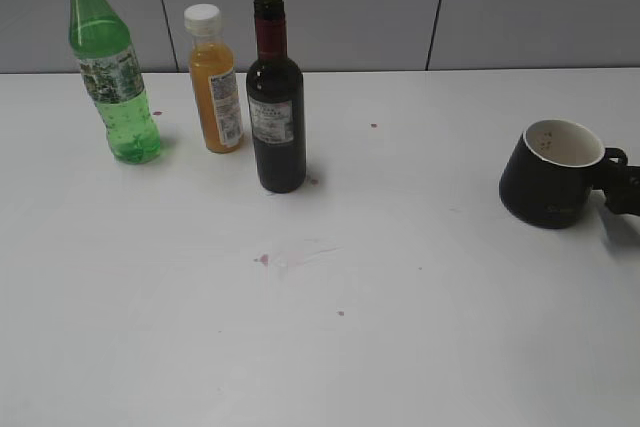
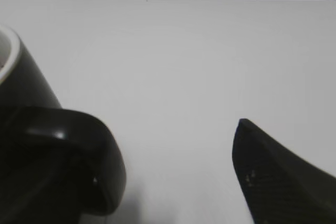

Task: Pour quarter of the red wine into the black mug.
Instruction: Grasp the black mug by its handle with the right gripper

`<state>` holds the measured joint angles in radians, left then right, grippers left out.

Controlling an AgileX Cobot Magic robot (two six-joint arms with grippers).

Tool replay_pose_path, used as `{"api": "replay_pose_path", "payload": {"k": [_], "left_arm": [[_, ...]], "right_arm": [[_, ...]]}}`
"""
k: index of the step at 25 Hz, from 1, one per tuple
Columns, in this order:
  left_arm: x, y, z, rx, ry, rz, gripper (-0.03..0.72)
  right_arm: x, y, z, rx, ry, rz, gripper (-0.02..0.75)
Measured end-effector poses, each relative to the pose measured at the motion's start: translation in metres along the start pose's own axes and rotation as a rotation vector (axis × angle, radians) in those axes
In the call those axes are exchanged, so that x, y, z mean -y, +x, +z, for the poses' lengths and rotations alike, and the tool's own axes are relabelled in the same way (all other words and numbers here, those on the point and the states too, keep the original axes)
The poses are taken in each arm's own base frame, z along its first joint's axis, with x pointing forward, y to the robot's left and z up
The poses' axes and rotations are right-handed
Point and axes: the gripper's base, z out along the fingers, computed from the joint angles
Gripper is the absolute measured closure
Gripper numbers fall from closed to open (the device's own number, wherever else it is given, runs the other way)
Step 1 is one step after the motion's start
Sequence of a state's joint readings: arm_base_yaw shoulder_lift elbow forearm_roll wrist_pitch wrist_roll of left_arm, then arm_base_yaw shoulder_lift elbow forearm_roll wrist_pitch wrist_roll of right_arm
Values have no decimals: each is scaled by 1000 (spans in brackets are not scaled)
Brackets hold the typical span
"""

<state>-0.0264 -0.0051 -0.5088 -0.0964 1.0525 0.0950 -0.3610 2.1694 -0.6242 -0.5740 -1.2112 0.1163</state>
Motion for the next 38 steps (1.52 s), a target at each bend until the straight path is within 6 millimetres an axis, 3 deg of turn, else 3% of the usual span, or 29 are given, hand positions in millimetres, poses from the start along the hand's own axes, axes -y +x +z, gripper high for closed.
{"api": "replay_pose_path", "payload": {"k": [12, 24, 29, 38], "left_arm": [[0, 0, 0, 0, 0, 0, 117], [0, 0, 0, 0, 0, 0, 117], [0, 0, 0, 0, 0, 0, 117], [0, 0, 0, 0, 0, 0, 117]], "right_arm": [[4, 6, 17, 23, -59, -22, 172], [1, 2, 18, 20, -93, -8, 494], [1, 2, 18, 9, -100, 5, 696], [-8, -10, 15, -10, -184, -38, 697]]}}
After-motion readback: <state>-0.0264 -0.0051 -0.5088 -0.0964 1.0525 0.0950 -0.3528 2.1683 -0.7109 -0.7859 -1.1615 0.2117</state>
